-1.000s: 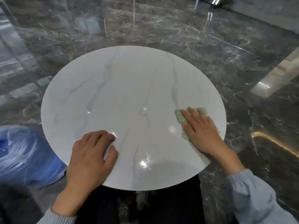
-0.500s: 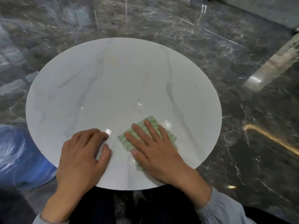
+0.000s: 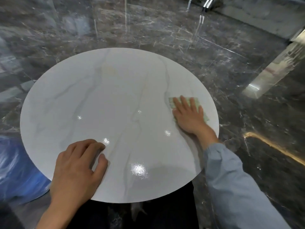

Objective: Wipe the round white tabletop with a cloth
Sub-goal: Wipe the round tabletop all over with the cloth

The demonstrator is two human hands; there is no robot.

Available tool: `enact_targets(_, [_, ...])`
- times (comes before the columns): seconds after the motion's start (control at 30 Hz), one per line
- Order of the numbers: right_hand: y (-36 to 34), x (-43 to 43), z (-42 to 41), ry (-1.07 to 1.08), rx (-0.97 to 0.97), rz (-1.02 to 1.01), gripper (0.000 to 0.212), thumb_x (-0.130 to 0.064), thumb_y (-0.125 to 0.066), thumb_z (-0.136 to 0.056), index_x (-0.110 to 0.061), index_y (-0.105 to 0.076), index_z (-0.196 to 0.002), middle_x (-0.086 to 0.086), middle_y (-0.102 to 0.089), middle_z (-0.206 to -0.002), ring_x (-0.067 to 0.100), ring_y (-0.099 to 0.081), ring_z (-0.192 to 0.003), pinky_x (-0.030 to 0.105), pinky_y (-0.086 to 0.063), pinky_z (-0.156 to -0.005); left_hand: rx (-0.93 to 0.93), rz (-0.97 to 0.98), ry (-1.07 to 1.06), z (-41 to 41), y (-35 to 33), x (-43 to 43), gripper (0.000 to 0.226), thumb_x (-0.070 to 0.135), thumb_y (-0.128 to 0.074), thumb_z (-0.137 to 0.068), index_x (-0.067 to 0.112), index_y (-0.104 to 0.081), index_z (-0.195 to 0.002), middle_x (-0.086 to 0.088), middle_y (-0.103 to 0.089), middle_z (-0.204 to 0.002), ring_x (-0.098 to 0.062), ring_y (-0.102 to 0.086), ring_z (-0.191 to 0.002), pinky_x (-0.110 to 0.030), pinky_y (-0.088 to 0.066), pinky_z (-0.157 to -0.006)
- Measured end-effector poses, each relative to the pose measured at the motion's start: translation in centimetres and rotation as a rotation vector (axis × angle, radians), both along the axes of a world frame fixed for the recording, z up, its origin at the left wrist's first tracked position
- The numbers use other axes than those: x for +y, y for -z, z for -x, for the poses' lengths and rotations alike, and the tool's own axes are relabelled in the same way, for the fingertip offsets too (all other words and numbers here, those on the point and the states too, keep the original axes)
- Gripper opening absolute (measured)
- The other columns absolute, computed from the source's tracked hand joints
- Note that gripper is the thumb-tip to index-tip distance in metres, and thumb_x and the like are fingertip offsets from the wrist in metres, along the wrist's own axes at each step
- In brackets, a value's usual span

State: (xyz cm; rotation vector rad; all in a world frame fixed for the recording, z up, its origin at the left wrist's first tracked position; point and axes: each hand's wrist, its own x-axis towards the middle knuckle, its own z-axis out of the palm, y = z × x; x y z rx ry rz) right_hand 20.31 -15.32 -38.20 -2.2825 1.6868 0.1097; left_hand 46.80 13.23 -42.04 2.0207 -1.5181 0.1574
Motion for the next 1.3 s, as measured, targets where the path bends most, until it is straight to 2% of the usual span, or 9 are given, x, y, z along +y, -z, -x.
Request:
enact_targets(0.17, [1.7, 13.5, -6.4, -0.5, -0.046, 0.125, 0.058, -0.054, -0.009, -0.103, -0.048, -0.003, -0.161, -0.015, 0.003, -0.172, 0.022, 0.015, -0.158, 0.051, 0.012, -0.122, -0.007, -0.003, 0.0, 0.0, -0.1, 0.0, 0.026, 0.034, -0.056, -0.09, 0.024, -0.072, -0.108, 0.005, -0.064, -0.115, -0.028, -0.058, -0.109, -0.041, -0.038, -0.087])
enact_targets(0.27, [1.5, 13.8, -5.6, -0.585, -0.168, 0.06, 0.055, -0.06, -0.014, -0.105, -0.055, -0.004, -0.158, -0.024, 0.001, -0.17, 0.009, 0.017, -0.156, 0.039, 0.017, -0.122, -0.001, -0.016, 0.0, 0.2, -0.4, 0.0, 0.027, 0.034, -0.056, -0.091, 0.023, -0.073, -0.108, 0.005, -0.065, -0.114, -0.027, -0.058, -0.109, -0.04, -0.039, -0.088])
enact_targets(0.47, [0.7, 0.5, 1.5, -0.118, -0.035, 0.089, 0.054, -0.055, -0.019, -0.108, -0.051, -0.007, -0.161, -0.018, 0.001, -0.172, 0.017, 0.005, -0.159, 0.05, 0.0, -0.125, 0.017, -0.01, -0.008, 0.2, -0.3, 0.1, 0.026, 0.035, -0.055, -0.091, 0.025, -0.072, -0.108, 0.007, -0.064, -0.115, -0.025, -0.059, -0.109, -0.038, -0.038, -0.09])
enact_targets(0.63, [0.5, -2.8, 2.2, 0.049, 0.031, 0.009, 0.057, -0.052, -0.016, -0.108, -0.049, 0.001, -0.162, -0.016, 0.011, -0.172, 0.022, 0.014, -0.158, 0.057, 0.008, -0.124, 0.024, -0.04, -0.017, 0.2, -0.6, 0.0, 0.024, 0.035, -0.056, -0.091, 0.025, -0.071, -0.108, 0.008, -0.064, -0.114, -0.024, -0.058, -0.108, -0.038, -0.039, -0.088])
enact_targets(0.8, [1.0, 7.9, -5.7, -0.382, 0.073, 0.139, 0.058, -0.049, -0.017, -0.109, -0.044, 0.004, -0.162, -0.01, 0.01, -0.172, 0.028, 0.014, -0.158, 0.055, 0.005, -0.123, 0.014, -0.029, -0.012, 0.2, -0.7, 0.1, 0.024, 0.034, -0.057, -0.091, 0.024, -0.072, -0.107, 0.007, -0.065, -0.114, -0.025, -0.059, -0.108, -0.04, -0.04, -0.087])
enact_targets(0.9, [1.3, 15.4, -7.5, -0.64, -0.074, 0.11, 0.056, -0.051, -0.018, -0.108, -0.047, -0.004, -0.162, -0.015, 0.003, -0.173, 0.021, 0.016, -0.158, 0.05, 0.015, -0.123, 0.009, -0.024, -0.013, 0.2, -0.5, 0.1, 0.024, 0.034, -0.057, -0.091, 0.024, -0.073, -0.107, 0.006, -0.066, -0.114, -0.026, -0.06, -0.107, -0.041, -0.041, -0.087])
enact_targets(0.97, [0.9, 15.1, -6.8, -0.676, -0.146, 0.049, 0.055, -0.056, -0.016, -0.106, -0.051, -0.008, -0.16, -0.021, 0.001, -0.171, 0.014, 0.015, -0.157, 0.044, 0.016, -0.123, 0.011, -0.024, -0.019, 0.3, -0.6, 0.0, 0.024, 0.033, -0.057, -0.091, 0.024, -0.073, -0.106, 0.007, -0.066, -0.114, -0.026, -0.06, -0.107, -0.041, -0.041, -0.087])
enact_targets(1.13, [0.4, 4.0, -1.7, -0.303, -0.024, 0.134, 0.053, -0.052, -0.02, -0.109, -0.05, -0.008, -0.161, -0.016, -0.003, -0.172, 0.018, 0.003, -0.159, 0.048, -0.002, -0.124, 0.022, -0.02, -0.02, 0.2, -0.3, 0.1, 0.024, 0.035, -0.056, -0.092, 0.026, -0.072, -0.107, 0.01, -0.065, -0.115, -0.024, -0.059, -0.108, -0.037, -0.038, -0.089])
enact_targets(1.3, [0.3, -5.7, 5.8, 0.072, 0.038, 0.04, 0.054, -0.056, -0.016, -0.107, -0.052, -0.005, -0.16, -0.016, 0.003, -0.172, 0.018, 0.007, -0.159, 0.056, 0.004, -0.125, 0.005, -0.009, -0.01, 0.0, 0.0, 0.0, 0.023, 0.036, -0.056, -0.092, 0.028, -0.071, -0.108, 0.011, -0.063, -0.115, -0.023, -0.059, -0.108, -0.034, -0.035, -0.089])
